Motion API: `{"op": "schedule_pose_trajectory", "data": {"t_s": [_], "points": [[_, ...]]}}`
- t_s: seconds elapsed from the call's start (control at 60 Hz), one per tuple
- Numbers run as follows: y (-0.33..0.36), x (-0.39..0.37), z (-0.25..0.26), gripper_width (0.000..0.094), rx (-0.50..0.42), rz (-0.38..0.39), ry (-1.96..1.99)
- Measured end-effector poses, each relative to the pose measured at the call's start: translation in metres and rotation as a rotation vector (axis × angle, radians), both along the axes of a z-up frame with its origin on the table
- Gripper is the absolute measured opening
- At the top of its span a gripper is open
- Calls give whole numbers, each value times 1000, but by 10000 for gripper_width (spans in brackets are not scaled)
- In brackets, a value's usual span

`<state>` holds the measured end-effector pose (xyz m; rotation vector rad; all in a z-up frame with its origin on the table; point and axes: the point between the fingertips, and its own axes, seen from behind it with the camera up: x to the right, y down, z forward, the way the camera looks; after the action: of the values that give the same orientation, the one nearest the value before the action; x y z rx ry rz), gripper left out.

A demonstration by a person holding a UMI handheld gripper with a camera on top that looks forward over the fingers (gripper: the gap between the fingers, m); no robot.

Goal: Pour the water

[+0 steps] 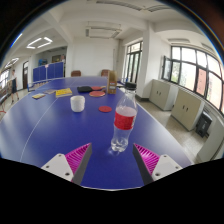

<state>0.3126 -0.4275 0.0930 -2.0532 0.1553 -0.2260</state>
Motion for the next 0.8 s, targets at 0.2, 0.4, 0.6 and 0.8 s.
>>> {"op": "schedule_pose_trajectory", "data": {"t_s": [0.2, 0.4, 0.6, 0.8], "points": [[94, 61, -2, 821, 114, 40, 2], [139, 57, -4, 491, 209, 93, -22], [144, 62, -4, 349, 250, 69, -7], [149, 89, 21, 349, 253, 3, -61]]}}
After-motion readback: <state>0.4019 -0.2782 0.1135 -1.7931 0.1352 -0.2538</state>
